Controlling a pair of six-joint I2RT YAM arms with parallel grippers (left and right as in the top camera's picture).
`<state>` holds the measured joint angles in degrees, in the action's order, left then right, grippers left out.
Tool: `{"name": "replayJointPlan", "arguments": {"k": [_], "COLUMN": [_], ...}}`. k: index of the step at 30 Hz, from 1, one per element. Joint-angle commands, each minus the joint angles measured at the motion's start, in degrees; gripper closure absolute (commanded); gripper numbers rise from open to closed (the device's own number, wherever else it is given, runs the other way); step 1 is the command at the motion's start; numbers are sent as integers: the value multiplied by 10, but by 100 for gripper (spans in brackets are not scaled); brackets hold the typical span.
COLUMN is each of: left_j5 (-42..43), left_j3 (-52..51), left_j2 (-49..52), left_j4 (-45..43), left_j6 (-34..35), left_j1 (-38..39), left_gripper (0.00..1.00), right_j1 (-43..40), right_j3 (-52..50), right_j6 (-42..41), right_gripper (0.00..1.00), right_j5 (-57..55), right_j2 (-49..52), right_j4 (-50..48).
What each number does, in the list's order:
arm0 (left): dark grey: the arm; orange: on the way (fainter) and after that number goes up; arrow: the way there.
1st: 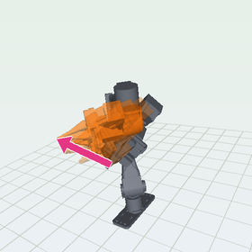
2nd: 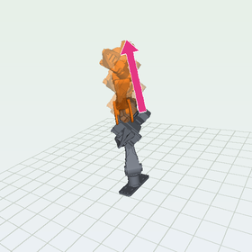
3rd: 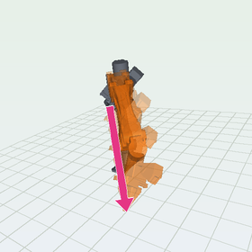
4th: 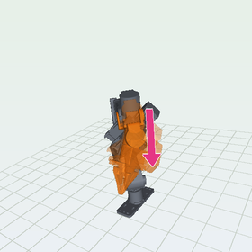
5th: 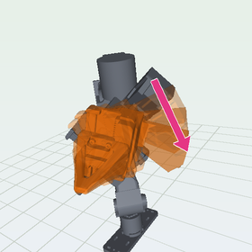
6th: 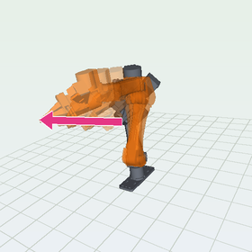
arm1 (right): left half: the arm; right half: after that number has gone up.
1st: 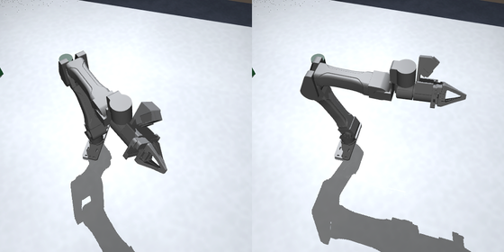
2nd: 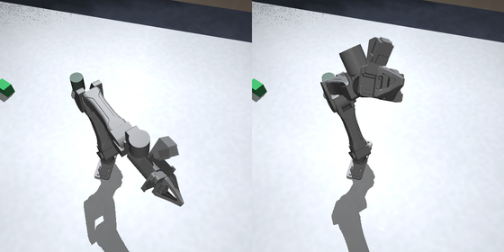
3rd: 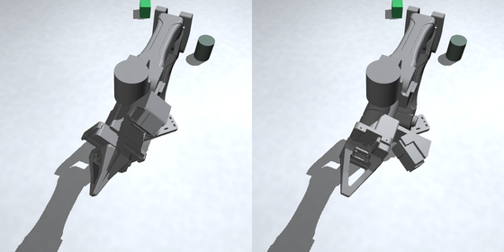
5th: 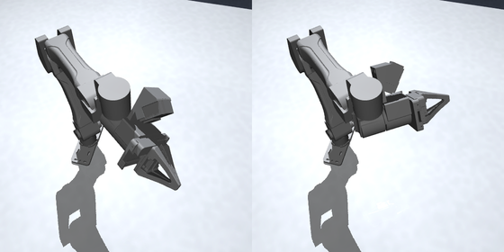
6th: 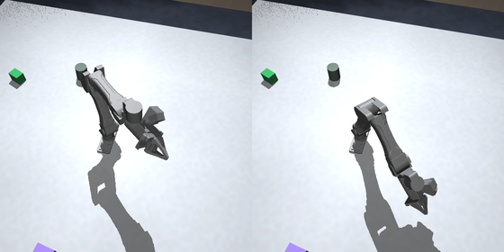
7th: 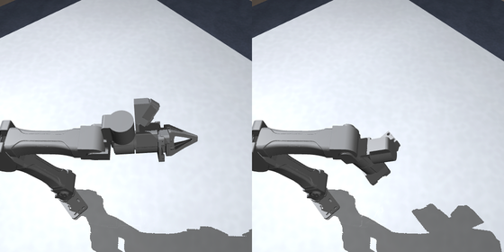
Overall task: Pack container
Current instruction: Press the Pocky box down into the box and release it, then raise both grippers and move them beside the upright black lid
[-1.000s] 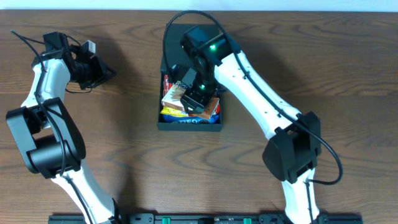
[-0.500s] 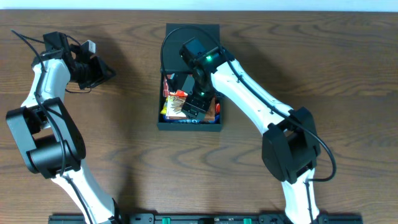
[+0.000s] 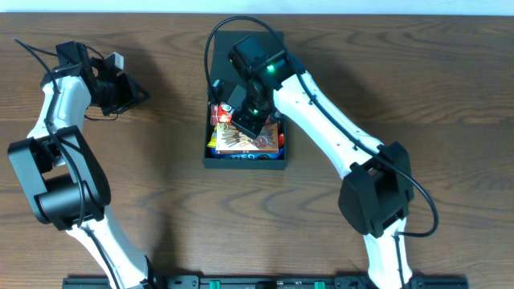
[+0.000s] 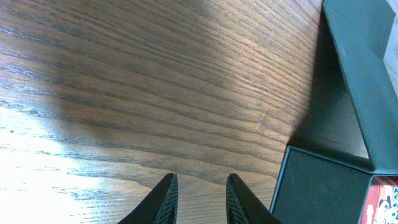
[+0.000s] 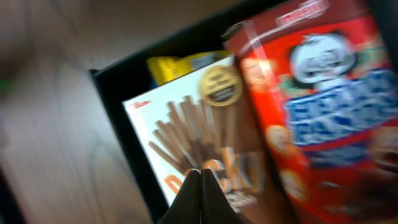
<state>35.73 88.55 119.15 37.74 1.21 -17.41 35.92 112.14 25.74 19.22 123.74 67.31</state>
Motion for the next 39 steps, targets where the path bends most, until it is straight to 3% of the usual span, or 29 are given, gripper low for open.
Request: {"name": "replayJointPlan", "arguments": {"k": [1, 9, 21, 26, 34, 39], "left_j5": [-3, -3, -3, -1, 2, 18], "left_j3": [10, 10, 10, 10, 10, 10], "left_j2": [-12, -12, -12, -12, -12, -12], "left_j4": [4, 4, 9, 10, 10, 9], "left_j6": [-12, -12, -12, -12, -12, -10], "left_j1": [-3, -3, -2, -2, -1, -1], "left_gripper": [73, 73, 73, 73, 73, 73], "right_j1": [5, -5, -47, -89, -105, -107], "right_j3": [-44, -114, 23, -31, -170, -188], "right_j6": [-4, -36, -39, -14, -23, -45], "right_gripper": [99, 99, 99, 99, 99, 99], "right_j5": [44, 46, 167, 297, 312, 311], "right_j2": [2, 2, -14, -8, -8, -8], "right_j4": [-7, -75, -41, -50, -114, -154]}}
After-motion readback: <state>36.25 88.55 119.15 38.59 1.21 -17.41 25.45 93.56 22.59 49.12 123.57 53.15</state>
